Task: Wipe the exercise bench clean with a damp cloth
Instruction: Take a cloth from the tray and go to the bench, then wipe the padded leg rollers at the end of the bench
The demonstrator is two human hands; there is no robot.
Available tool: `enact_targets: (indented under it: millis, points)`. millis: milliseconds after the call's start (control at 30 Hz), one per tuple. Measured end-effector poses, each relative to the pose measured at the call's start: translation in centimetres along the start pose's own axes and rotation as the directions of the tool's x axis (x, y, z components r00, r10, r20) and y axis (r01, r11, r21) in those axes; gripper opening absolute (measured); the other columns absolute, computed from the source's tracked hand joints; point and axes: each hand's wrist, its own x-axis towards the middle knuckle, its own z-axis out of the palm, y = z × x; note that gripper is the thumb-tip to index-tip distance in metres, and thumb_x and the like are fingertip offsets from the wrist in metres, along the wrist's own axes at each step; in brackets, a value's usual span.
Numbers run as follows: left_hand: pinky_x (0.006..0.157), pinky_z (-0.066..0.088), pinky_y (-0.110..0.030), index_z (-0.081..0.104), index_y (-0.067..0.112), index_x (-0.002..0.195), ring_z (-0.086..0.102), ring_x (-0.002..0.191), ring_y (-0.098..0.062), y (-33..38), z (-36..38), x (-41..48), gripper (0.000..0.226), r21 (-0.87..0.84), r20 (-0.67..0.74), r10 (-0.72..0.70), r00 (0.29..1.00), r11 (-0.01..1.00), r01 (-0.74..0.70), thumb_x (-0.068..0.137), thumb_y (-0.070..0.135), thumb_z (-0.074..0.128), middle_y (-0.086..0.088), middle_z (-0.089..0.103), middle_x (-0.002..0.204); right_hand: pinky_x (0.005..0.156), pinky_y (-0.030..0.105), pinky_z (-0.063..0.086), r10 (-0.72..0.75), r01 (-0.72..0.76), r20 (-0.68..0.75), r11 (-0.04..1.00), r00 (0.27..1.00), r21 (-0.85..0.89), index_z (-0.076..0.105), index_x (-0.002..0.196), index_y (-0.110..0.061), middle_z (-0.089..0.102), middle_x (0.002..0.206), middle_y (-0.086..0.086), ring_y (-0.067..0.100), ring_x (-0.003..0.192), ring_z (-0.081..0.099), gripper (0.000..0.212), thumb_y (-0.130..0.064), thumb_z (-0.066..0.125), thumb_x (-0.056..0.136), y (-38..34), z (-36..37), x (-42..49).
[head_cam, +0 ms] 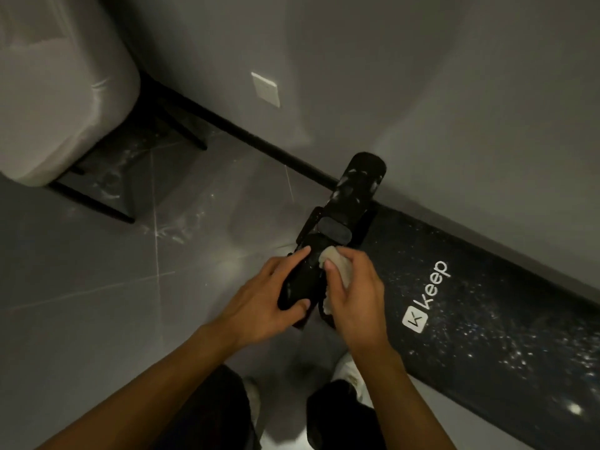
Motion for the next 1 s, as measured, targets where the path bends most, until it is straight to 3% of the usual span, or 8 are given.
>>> enact_targets:
  millis: [100,233,367,567,667,767,900,1000]
  points:
    - [0.1,0.056,-0.028,0.016,0.062,0.152,0.055,0.126,-0.001,-0.9,0.8,0.8,0.091,-0.221,0.001,0.037,0.999,0.975,-0.036,0.09,0.03,0.075,0.017,0.044,0.148,0.088,0.007,0.044,-0.269,0.269,0.018,0.963,0.963,0.026,0.06,0.122,-0.015,0.059,0.114,-0.004,-0.003,0.104,0.058,0.024,-0.014,0.061,0.098,2.2,1.5,-2.6]
    - [0.091,0.059,-0.025,0.022,0.069,0.145,0.061,0.12,-0.001,-1.9,1.8,1.3,0.094,-0.304,-0.054,0.124,0.991,0.943,-0.135,0.086,0.022,0.078,0.028,0.051,0.135,0.091,0.011,0.045,-0.54,0.541,0.019,0.84,0.841,-0.054,0.059,0.122,-0.02,0.057,0.114,-0.005,-0.002,0.103,0.057,0.026,-0.013,0.06,0.097,4.3,2.1,-1.8]
    - [0.082,0.06,-0.025,0.029,0.064,0.144,0.064,0.114,-0.004,-2.6,2.6,1.4,0.086,-0.3,-0.152,0.202,0.968,0.923,-0.24,0.078,0.031,0.073,0.032,0.053,0.128,0.086,0.006,0.041,-0.591,0.566,-0.129,0.803,0.796,-0.188,0.065,0.118,-0.011,0.059,0.107,0.0,-0.003,0.095,0.054,0.022,-0.013,0.06,0.097,3.7,1.9,2.5]
    - [0.083,0.059,-0.022,0.037,0.072,0.136,0.07,0.104,-0.004,-3.9,3.6,1.7,0.079,-0.419,-0.224,0.261,0.939,0.844,-0.334,0.073,0.04,0.072,0.031,0.062,0.126,0.087,0.012,0.045,-0.701,0.686,-0.054,0.708,0.711,-0.166,0.069,0.114,-0.011,0.064,0.108,0.0,0.003,0.104,0.063,0.022,-0.005,0.067,0.094,6.0,2.3,-1.0]
    - [0.087,0.059,-0.024,0.04,0.067,0.14,0.068,0.11,-0.004,-3.9,3.8,1.6,0.079,-0.472,-0.234,0.24,0.942,0.819,-0.326,0.08,0.029,0.074,0.03,0.062,0.127,0.086,0.008,0.042,-0.66,0.634,-0.11,0.747,0.743,-0.199,0.068,0.113,-0.015,0.064,0.105,-0.002,-0.001,0.101,0.061,0.021,-0.009,0.066,0.093,4.8,2.0,0.7]
    - [0.093,0.056,-0.022,0.039,0.066,0.141,0.062,0.119,0.004,-3.6,4.3,1.4,0.077,-0.469,-0.255,0.235,0.938,0.818,-0.333,0.08,0.032,0.072,0.035,0.057,0.131,0.085,0.002,0.038,-0.574,0.518,-0.178,0.809,0.8,-0.279,0.065,0.115,-0.021,0.062,0.104,-0.007,-0.007,0.099,0.057,0.019,-0.019,0.063,0.097,3.5,2.1,2.2]
    - [0.094,0.055,-0.022,0.04,0.067,0.139,0.063,0.117,0.003,-3.9,4.4,1.6,0.077,-0.483,-0.273,0.235,0.933,0.805,-0.344,0.078,0.032,0.071,0.031,0.062,0.128,0.081,0.013,0.045,-0.638,0.619,-0.057,0.762,0.768,-0.188,0.065,0.116,-0.016,0.061,0.104,-0.005,0.006,0.096,0.062,0.019,-0.011,0.061,0.098,4.0,2.8,-1.4]
    - [0.091,0.054,-0.017,0.042,0.068,0.137,0.064,0.113,0.005,-3.8,4.6,1.7,0.076,-0.487,-0.288,0.235,0.928,0.799,-0.353,0.076,0.031,0.071,0.031,0.065,0.123,0.079,0.013,0.047,-0.658,0.647,0.008,0.739,0.753,-0.186,0.066,0.115,-0.019,0.06,0.104,-0.008,0.005,0.095,0.063,0.019,-0.013,0.064,0.097,4.2,2.2,-1.9]
